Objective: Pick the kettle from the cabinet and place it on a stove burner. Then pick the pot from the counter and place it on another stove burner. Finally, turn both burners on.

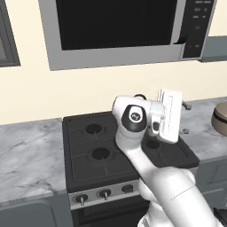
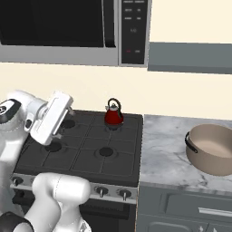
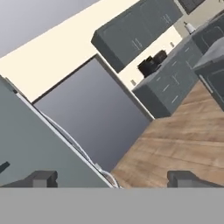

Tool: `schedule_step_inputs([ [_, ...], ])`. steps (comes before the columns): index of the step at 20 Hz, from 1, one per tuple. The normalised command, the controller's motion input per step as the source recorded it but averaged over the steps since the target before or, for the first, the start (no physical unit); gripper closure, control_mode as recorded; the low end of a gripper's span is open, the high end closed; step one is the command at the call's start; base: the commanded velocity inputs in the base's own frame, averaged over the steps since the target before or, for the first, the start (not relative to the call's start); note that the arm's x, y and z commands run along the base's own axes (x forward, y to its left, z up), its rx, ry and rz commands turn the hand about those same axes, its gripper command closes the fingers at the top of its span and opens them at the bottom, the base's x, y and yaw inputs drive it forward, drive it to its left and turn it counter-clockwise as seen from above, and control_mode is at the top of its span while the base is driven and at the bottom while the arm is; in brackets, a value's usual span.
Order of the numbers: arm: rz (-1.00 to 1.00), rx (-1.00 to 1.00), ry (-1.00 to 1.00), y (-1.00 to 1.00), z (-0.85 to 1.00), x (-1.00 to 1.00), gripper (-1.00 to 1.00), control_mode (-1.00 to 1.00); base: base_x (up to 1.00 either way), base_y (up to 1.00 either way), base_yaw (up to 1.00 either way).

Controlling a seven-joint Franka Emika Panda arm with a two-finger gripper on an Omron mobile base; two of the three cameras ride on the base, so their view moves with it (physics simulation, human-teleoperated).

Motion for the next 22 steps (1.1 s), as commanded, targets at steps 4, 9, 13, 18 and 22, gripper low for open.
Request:
schedule_step_inputs([
  [4,0.13,0.03,-0.18,-0.29,0.0,-0.31,-1.0,-1.0,0.0,0.0,0.0],
  [9,0.14,0.05,-0.14,-0.35,0.03,-0.14,-1.0,-1.0,0.0,0.0,0.0],
  [13,0.14,0.06,-0.1,-0.4,0.06,-0.03,-1.0,-1.0,0.0,0.0,0.0],
  [18,0.14,0.07,-0.05,-0.4,0.12,-0.01,-1.0,-1.0,0.0,0.0,0.0],
  [22,0.09,0.07,0.0,-0.29,0.1,-0.01,-1.0,-1.0,0.0,0.0,0.0],
])
